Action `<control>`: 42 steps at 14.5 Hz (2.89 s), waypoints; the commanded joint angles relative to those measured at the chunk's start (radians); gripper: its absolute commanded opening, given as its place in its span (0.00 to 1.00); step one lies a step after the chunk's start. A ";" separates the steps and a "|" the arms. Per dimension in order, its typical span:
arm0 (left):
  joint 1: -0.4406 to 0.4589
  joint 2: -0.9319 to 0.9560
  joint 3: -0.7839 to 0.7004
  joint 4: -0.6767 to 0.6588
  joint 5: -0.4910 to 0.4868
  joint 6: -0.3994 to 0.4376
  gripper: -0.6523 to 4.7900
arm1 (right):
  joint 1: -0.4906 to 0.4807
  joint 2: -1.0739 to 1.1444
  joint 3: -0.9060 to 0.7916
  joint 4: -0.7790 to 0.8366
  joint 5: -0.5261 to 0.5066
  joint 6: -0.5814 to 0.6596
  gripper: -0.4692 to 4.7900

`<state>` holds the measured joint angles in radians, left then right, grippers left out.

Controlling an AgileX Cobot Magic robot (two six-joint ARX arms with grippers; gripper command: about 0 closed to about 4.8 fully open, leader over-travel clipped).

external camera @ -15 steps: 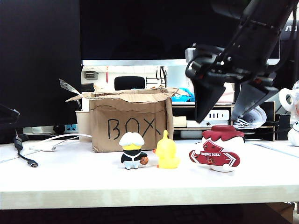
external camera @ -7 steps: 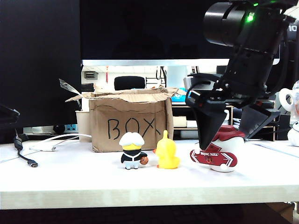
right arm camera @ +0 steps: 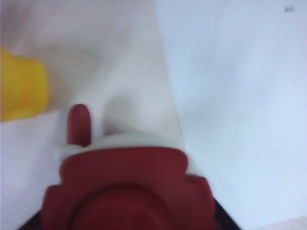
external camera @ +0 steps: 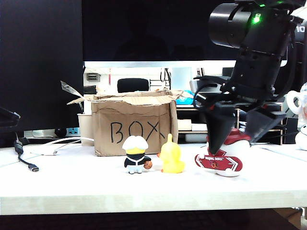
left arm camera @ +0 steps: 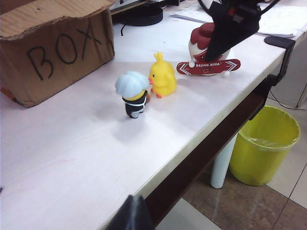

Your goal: Put the doll that is least similar in size compared to the others into the paper box.

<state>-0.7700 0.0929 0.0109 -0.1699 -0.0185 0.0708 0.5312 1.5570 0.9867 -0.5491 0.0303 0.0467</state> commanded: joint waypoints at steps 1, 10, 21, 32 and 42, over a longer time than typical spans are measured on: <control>-0.001 0.000 -0.002 -0.020 0.004 0.001 0.11 | 0.002 -0.003 0.002 0.004 -0.002 0.006 0.41; -0.001 0.000 -0.002 -0.020 0.004 0.001 0.11 | 0.000 -0.199 0.099 -0.006 0.044 0.014 0.45; 0.000 0.000 -0.002 -0.020 0.004 0.000 0.11 | 0.002 0.100 0.534 0.232 -0.037 0.062 0.50; 0.000 0.000 -0.002 -0.019 0.004 0.001 0.11 | 0.026 0.411 0.916 0.053 -0.089 0.076 0.78; 0.000 0.000 -0.002 -0.019 0.004 0.000 0.11 | 0.026 0.387 0.928 -0.004 -0.104 0.065 0.09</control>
<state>-0.7700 0.0925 0.0109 -0.1699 -0.0185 0.0708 0.5560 1.9682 1.9034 -0.5488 -0.0723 0.1226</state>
